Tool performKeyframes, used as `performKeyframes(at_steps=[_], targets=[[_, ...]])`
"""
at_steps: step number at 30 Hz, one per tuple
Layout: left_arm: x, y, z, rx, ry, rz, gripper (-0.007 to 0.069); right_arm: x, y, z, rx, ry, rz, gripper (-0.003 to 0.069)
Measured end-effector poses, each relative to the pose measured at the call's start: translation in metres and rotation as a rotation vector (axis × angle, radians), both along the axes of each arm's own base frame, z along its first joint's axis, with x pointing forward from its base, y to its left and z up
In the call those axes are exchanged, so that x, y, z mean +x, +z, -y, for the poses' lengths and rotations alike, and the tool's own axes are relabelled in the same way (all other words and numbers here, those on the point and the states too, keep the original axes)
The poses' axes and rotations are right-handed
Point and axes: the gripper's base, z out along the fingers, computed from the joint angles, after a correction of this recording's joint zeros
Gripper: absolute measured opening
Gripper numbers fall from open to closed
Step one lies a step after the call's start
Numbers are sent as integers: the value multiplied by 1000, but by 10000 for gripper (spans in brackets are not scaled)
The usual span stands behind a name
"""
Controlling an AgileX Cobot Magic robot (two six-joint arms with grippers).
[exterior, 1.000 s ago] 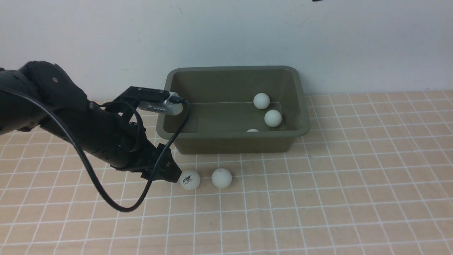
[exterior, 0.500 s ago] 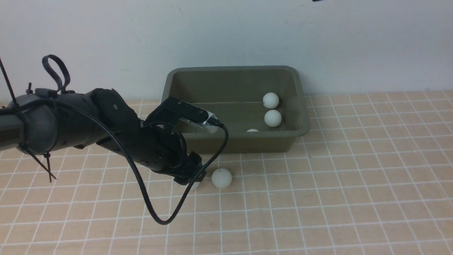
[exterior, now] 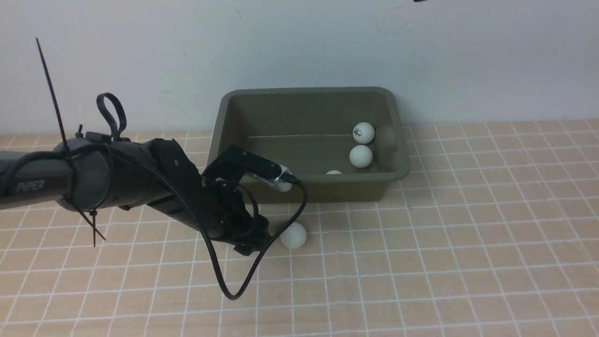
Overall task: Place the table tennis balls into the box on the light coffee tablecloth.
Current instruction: 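Reach for and grasp a ping pong ball on the table beside the basket, then drop the ball into the bin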
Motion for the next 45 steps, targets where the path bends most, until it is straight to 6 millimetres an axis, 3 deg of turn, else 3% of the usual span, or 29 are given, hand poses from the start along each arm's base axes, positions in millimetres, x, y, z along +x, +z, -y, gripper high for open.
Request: performKeyframes(at_steps=[2,5,9,16,20,25,30,34,37,39,43,45], targets=[[0,-2,0,4,-2,-3,419,0,0,0,0,0,0,-18],[1,-1,0,9,-9,2,303,0,0,0,0,0,0,-18],[1,10,4,-5,-52,-20,301,0,0,0,0,0,0,-18],[4,95,19,-101,-260,69,301,0,0,0,0,0,0,-18],[22,122,25,-141,-246,170,301,0,0,0,0,0,0,-18],[50,118,26,-142,-214,212,301,1,-1,0,-2,-1,-1,-18],[82,92,29,-109,-240,217,301,8,-8,-4,-14,-1,-21,-18],[91,94,33,-123,-248,211,364,13,-12,-6,-21,-2,-34,-18],[91,118,35,-161,-243,192,444,14,-13,-7,-22,-2,-36,-18],[88,140,34,-151,-253,208,458,14,-13,-7,-24,0,-34,-18],[62,209,22,-123,-205,198,425,14,-13,-7,-33,10,-25,-18],[51,227,18,-136,-164,163,397,14,-13,-7,-35,12,-23,-18]])
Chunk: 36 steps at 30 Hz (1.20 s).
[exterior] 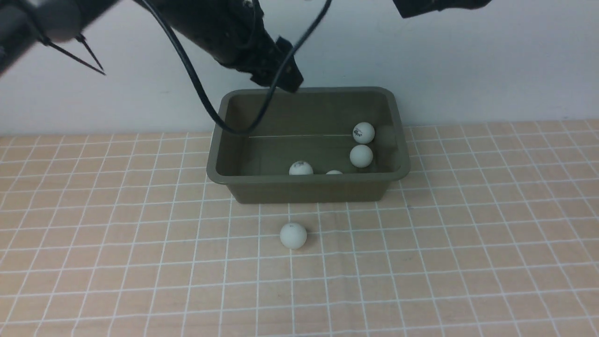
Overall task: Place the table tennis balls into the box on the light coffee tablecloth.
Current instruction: 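Drop the ball into the bin, then reach for and grasp a ping pong ball on the table beside the basket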
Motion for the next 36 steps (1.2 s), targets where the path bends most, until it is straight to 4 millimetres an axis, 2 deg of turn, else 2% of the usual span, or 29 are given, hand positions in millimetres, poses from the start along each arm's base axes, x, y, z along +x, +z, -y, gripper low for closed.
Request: performKeyframes(at_steps=[3,8,11,14,20,24,27,30,34,36], targets=[[-20,22,-6,-27,60,-67,336,0,0,0,-2,3,2,-18],[-29,26,-9,-58,136,-137,228,0,0,0,-8,11,9,-18],[-32,17,-10,-82,207,-220,174,0,0,0,-9,12,10,-18],[-46,2,-11,-80,254,-315,138,0,0,0,-9,12,10,-18],[-105,-35,-6,33,196,-447,120,0,0,0,-12,14,12,-18],[-126,-69,7,112,125,-508,120,0,0,0,-13,16,13,-18],[-125,-90,17,141,123,-474,125,0,0,0,-14,17,14,-18],[-111,-113,29,180,126,-374,157,0,0,0,-14,17,14,-18],[-88,-145,37,228,140,-327,242,0,0,0,-14,17,14,-18],[-83,-155,38,256,136,-331,274,0,0,0,-14,17,14,-18]])
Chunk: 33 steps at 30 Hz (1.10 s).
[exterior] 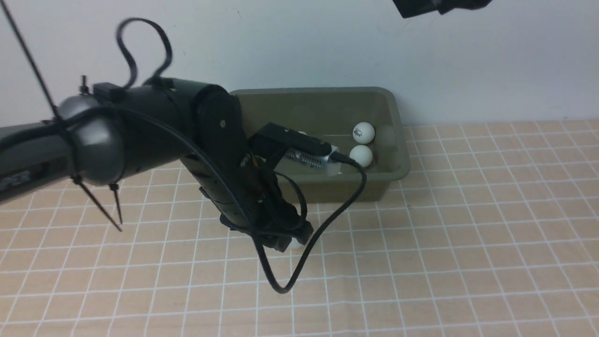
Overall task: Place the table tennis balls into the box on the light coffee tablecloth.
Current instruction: 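Reach for and grasp a ping pong ball on the table beside the basket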
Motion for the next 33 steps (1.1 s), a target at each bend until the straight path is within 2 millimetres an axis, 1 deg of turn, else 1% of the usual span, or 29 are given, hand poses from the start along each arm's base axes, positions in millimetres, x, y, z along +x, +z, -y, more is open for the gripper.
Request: performKeyframes(at_steps=[1,2,4,8,16,20,21,23,26,27,30,33], targets=[[2,-4,1,13,-4,-1,295,0,0,0,0,0,0,-18],[9,-15,3,29,-2,0,337,0,0,0,0,0,0,-18],[16,-23,6,30,9,13,378,0,0,0,0,0,0,-18],[26,-32,11,4,36,54,405,0,0,0,0,1,0,-18],[36,-38,18,-75,90,114,405,0,0,0,-1,1,1,-18],[44,-57,24,-105,123,118,405,0,0,0,-2,2,2,-18],[44,-58,24,-105,124,117,405,0,0,0,-2,2,2,-18],[44,-65,24,-92,123,98,400,0,0,0,-2,2,2,-18],[43,-67,22,-63,102,88,363,0,0,0,-2,2,2,-18],[42,-67,20,-35,81,83,318,0,0,0,-2,2,2,-18],[41,-66,18,12,49,65,311,0,0,0,-2,2,2,-18],[37,-61,15,54,26,19,311,0,0,0,-2,2,2,-18]])
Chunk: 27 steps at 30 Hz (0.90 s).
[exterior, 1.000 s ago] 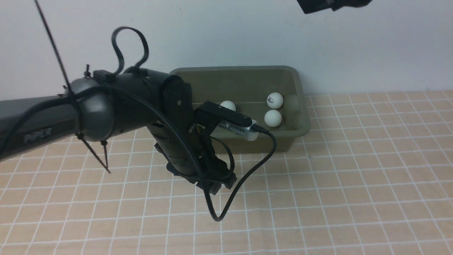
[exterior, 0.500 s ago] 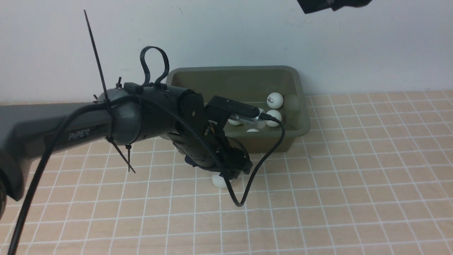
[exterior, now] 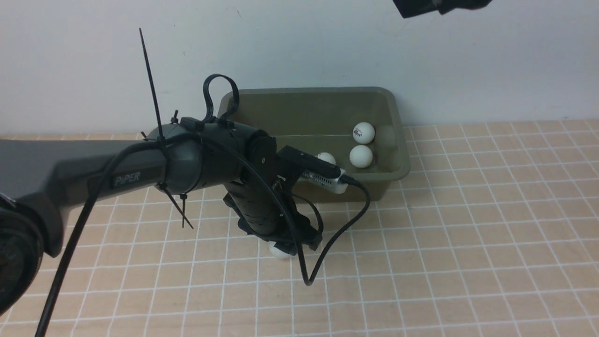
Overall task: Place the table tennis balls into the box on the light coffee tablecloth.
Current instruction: 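Reach for and grasp a ping pong ball on the table beside the basket, then drop the ball into the bin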
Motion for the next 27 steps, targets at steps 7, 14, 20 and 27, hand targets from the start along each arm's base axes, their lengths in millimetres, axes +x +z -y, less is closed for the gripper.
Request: performKeyframes(at_steps=[7,14,20,27], targets=[[-3,82,11,-133,-82,31,311,0,0,0,0,0,0,-18],[13,142,20,-241,-166,293,311,0,0,0,0,0,0,-18],[43,142,-1,-258,-70,431,311,0,0,0,0,0,0,-18],[82,105,-51,-189,48,390,332,0,0,0,0,0,0,-18]])
